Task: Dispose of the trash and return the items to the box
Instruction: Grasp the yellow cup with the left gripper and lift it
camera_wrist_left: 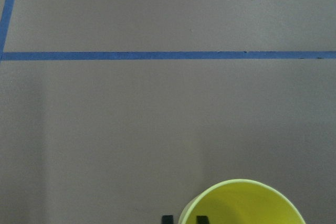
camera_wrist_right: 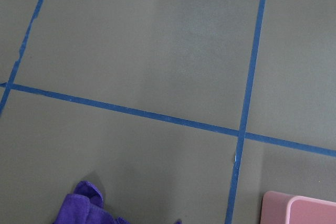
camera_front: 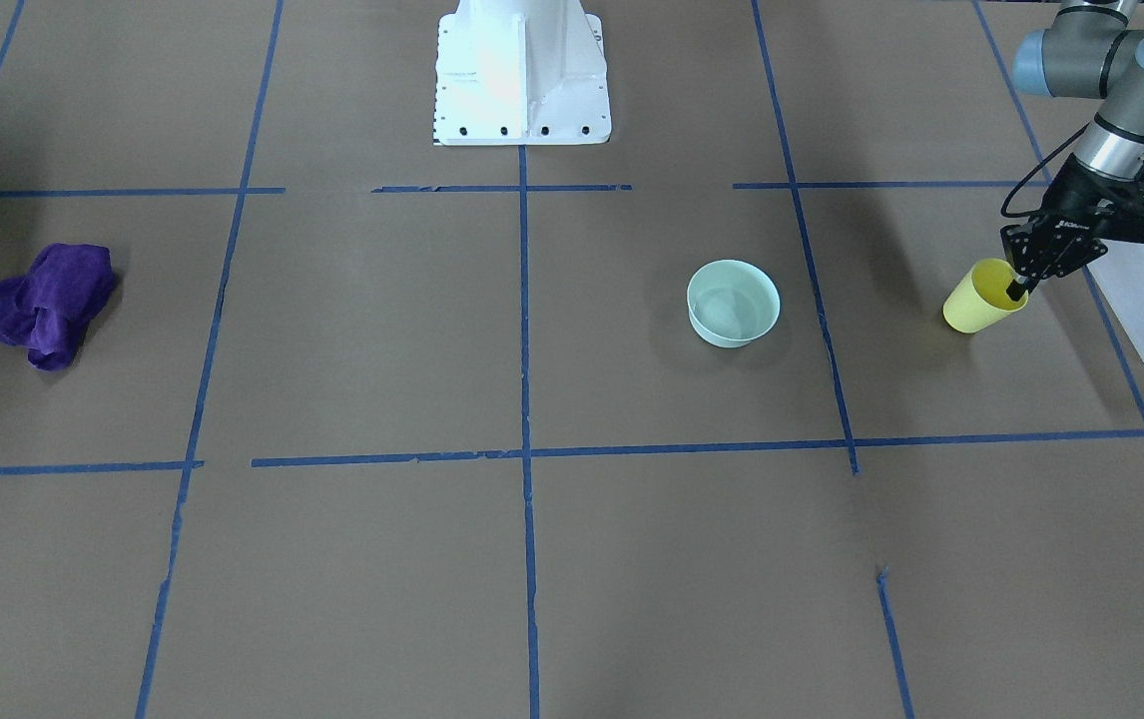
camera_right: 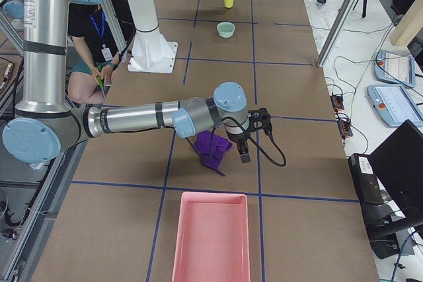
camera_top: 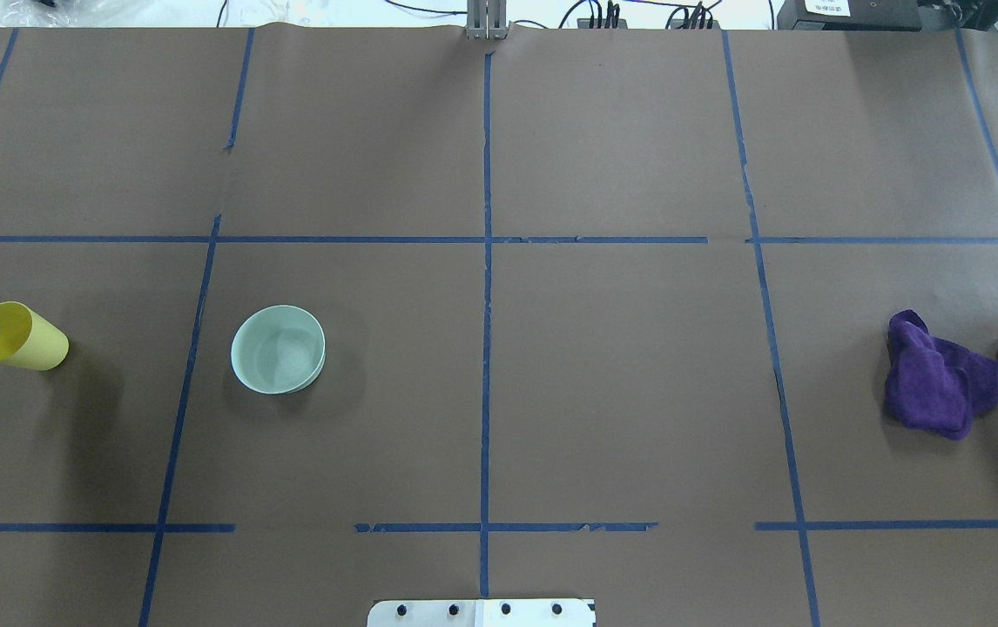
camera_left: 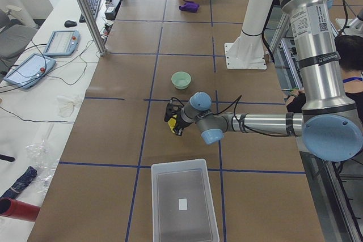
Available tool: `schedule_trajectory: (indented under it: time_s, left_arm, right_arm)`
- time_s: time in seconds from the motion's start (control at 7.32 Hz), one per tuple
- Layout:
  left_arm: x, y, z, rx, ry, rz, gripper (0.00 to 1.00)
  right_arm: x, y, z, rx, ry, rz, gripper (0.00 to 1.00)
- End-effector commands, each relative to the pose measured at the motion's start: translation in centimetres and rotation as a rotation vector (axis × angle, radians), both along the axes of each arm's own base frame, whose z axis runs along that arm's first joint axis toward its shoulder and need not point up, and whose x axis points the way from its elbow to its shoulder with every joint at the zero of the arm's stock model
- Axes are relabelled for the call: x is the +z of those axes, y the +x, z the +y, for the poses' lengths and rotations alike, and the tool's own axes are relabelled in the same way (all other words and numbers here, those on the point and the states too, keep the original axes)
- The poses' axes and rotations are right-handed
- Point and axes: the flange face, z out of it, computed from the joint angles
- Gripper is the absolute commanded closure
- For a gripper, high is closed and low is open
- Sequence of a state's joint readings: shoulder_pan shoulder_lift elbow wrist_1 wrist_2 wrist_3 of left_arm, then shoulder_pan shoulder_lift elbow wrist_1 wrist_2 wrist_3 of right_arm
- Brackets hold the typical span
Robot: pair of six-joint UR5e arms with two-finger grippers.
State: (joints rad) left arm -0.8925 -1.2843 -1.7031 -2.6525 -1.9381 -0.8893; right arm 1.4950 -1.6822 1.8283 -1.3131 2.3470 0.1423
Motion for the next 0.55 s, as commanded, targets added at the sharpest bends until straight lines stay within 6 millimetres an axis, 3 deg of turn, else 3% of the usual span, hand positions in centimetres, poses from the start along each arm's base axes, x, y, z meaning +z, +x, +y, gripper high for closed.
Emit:
schedule_trajectory:
  time_s: [0.0,0.27,0.41]
  left_arm:
    - [-0.9,-4.8,0.8,0.138,0.086,0.024,1.0]
    - [-0.6,-12.3,-0.5,0.193,0.157,-0.019,1.0]
    - [-1.8,-14.8,-1.4,0.206,0.163,-0.086,1.0]
  right_arm:
    - [0.2,0.0,0.2,-0.002,-0.002,0.001,0.0]
    - [0.2,0.0,0.2,-0.002,-0.002,0.001,0.0]
    - [0.2,0.0,0.2,0.0,-0.003,0.001,0.0]
